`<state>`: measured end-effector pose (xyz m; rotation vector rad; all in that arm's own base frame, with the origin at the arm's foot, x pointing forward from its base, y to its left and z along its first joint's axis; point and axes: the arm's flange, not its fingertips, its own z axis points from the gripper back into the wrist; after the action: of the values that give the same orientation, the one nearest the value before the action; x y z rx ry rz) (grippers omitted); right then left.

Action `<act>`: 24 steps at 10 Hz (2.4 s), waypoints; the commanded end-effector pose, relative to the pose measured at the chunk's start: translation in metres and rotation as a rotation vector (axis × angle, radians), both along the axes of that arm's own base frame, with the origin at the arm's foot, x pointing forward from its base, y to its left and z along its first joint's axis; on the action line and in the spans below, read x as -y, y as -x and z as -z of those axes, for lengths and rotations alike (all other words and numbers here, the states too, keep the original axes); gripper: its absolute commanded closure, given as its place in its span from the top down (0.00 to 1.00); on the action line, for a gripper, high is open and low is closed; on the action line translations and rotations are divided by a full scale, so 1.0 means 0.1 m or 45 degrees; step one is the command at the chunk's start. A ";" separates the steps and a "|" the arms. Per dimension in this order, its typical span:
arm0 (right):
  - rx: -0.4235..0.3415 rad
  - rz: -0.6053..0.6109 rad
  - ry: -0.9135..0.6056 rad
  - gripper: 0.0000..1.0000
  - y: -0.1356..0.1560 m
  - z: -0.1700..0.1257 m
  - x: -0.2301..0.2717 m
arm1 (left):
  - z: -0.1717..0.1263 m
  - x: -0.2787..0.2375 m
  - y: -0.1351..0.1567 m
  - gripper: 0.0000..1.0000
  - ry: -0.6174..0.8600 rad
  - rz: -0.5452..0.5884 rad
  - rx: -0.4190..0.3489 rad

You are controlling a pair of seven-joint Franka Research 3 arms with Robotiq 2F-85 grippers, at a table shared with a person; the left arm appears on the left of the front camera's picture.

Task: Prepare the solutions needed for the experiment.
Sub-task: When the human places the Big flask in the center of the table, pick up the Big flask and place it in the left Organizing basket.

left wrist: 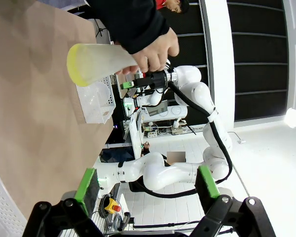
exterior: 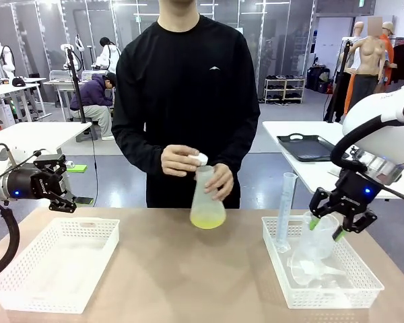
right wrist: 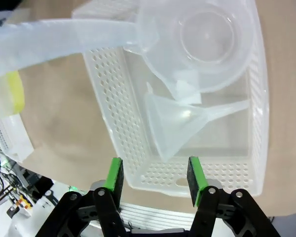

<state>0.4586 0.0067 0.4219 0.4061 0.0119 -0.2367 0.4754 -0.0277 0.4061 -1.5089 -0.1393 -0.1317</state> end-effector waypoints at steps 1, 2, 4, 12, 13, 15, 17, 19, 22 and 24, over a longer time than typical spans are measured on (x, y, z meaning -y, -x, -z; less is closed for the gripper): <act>0.109 0.055 -0.103 0.66 0.02 0.00 -0.18 | -0.02 0.01 -0.01 1.00 0.004 -0.012 0.005; 0.117 0.048 -0.269 0.66 -0.02 -0.02 -0.15 | -0.02 0.01 -0.01 1.00 0.004 -0.012 0.005; 0.116 0.112 -0.469 0.66 -0.15 0.04 -0.12 | -0.02 0.01 -0.01 1.00 0.004 -0.012 0.005; 0.105 0.029 -1.271 0.66 -0.17 0.16 -0.06 | -0.02 0.01 -0.01 1.00 0.004 -0.012 0.005; 0.123 0.014 -1.291 0.66 -0.14 0.13 -0.09 | -0.02 0.01 -0.01 1.00 0.004 -0.012 0.005; 0.154 -0.019 -1.315 0.66 -0.12 0.11 -0.11 | -0.02 0.01 -0.01 1.00 0.004 -0.012 0.005; 0.164 -0.015 -1.334 0.66 -0.11 0.10 -0.11 | -0.02 0.01 -0.01 1.00 0.004 -0.012 0.005; 0.124 -0.001 -1.302 0.66 -0.12 0.11 -0.12 | -0.02 0.01 -0.01 1.00 0.004 -0.012 0.005; 0.124 -0.001 -1.302 0.66 -0.12 0.11 -0.12 | -0.02 0.01 -0.01 1.00 0.004 -0.012 0.005; 0.124 -0.001 -1.302 0.66 -0.12 0.11 -0.12 | -0.02 0.01 -0.01 1.00 0.004 -0.012 0.005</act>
<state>0.4704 0.0188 0.4104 1.4378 0.0360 -0.1956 0.4754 -0.0278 0.4061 -1.5089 -0.1393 -0.1317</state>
